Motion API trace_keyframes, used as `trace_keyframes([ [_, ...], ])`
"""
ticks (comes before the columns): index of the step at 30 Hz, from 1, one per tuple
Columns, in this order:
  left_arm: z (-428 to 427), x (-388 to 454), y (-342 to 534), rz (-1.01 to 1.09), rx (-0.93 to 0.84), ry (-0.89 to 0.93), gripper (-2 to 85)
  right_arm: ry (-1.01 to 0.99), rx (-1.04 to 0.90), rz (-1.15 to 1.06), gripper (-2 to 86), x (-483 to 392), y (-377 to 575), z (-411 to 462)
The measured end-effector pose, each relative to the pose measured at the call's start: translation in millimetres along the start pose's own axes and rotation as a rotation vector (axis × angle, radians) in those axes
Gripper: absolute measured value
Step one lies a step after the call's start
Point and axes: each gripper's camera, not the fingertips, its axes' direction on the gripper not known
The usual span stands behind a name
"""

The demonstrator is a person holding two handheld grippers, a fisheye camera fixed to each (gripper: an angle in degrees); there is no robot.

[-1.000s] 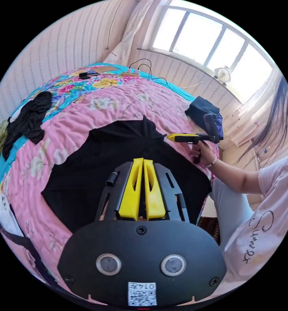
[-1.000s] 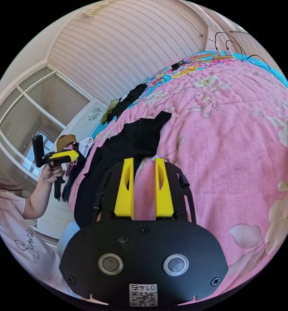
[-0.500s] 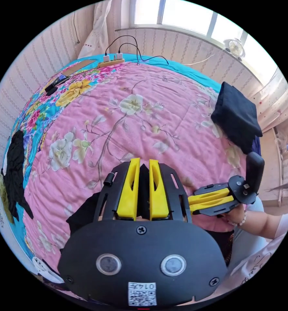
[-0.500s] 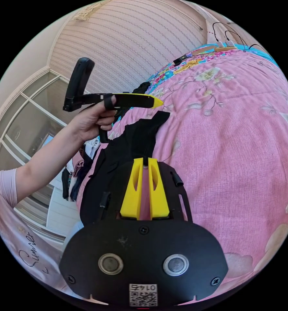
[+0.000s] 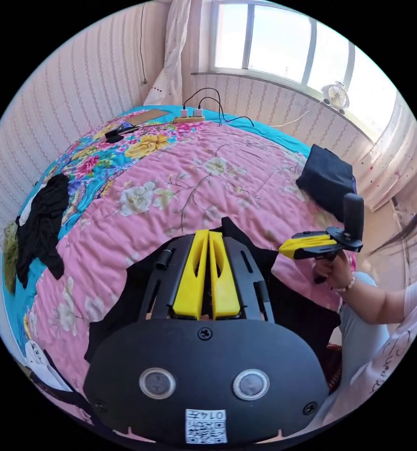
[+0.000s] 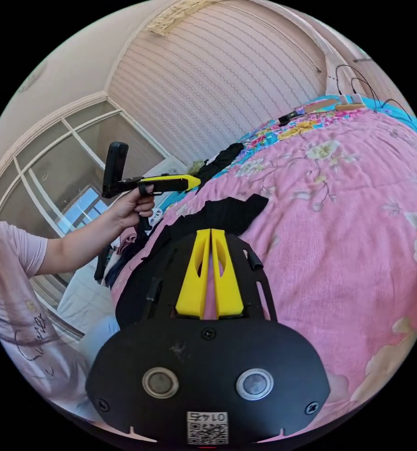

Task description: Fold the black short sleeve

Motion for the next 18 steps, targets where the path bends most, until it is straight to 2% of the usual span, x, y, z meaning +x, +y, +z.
trace_keyframes([
  [3, 6.2, -0.3, 29.0, -0.009, 0.014, -0.089, -0.7, 0.076, -0.017, -0.01, 1.9, -2.2, -1.2, -3.0],
  [7, 36.4, 0.8, -4.5, -0.038, -0.057, 0.073, 2.1, 0.055, -0.061, 0.161, 7.9, 25.2, 6.8, 4.5],
  [10, 62.6, 20.6, -45.5, 0.04, -0.077, 0.079, 5.1, 0.003, -0.082, 0.19, 6.3, 36.1, 8.7, 6.2],
  [13, 103.6, 37.7, -74.0, 0.093, -0.189, 0.047, 6.4, -0.003, -0.096, 0.184, 3.8, 38.8, 9.5, 6.5],
  [16, 136.4, 49.4, -83.8, 0.175, -0.308, 0.004, 2.5, -0.003, -0.106, 0.186, 2.6, 40.6, 10.2, 7.0],
  [18, 138.5, 52.3, -82.6, 0.238, -0.312, -0.044, 0.4, 0.002, -0.113, 0.186, 2.3, 40.6, 10.3, 7.3],
])
